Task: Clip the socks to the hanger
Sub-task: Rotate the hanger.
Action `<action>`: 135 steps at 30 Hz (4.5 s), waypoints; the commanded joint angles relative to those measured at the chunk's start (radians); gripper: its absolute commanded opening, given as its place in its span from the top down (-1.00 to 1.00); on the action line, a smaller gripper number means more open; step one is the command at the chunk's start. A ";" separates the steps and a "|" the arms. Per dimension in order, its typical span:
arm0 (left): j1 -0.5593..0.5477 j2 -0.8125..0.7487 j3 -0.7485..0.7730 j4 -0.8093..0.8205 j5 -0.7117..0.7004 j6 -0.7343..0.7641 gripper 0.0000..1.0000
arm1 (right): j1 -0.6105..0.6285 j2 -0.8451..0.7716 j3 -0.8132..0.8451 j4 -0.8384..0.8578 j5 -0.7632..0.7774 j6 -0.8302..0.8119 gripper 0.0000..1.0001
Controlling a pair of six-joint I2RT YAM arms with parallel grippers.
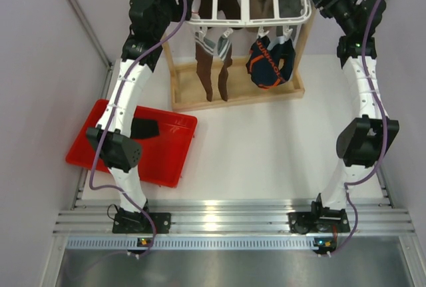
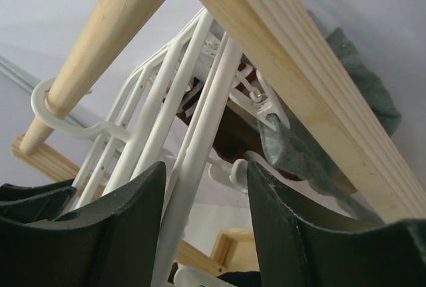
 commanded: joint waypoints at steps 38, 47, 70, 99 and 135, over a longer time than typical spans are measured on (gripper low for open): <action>-0.271 -0.131 0.204 -0.385 0.285 0.285 -0.66 | 0.128 -0.253 -0.168 -0.037 -0.061 0.168 1.00; -0.529 -0.022 0.246 -0.357 0.024 0.408 -0.66 | 0.137 -0.269 -0.196 -0.025 -0.063 0.136 1.00; -0.592 0.070 0.143 -0.040 -0.103 0.561 -0.63 | 0.202 -0.338 -0.293 0.068 -0.117 0.082 1.00; -0.590 0.067 0.174 -0.136 -0.094 0.730 0.88 | 0.085 -0.286 -0.222 0.153 -0.025 0.004 -0.01; -0.121 -0.245 -0.290 0.384 0.602 0.676 1.00 | 0.035 -0.169 0.037 0.197 -0.133 -0.103 0.25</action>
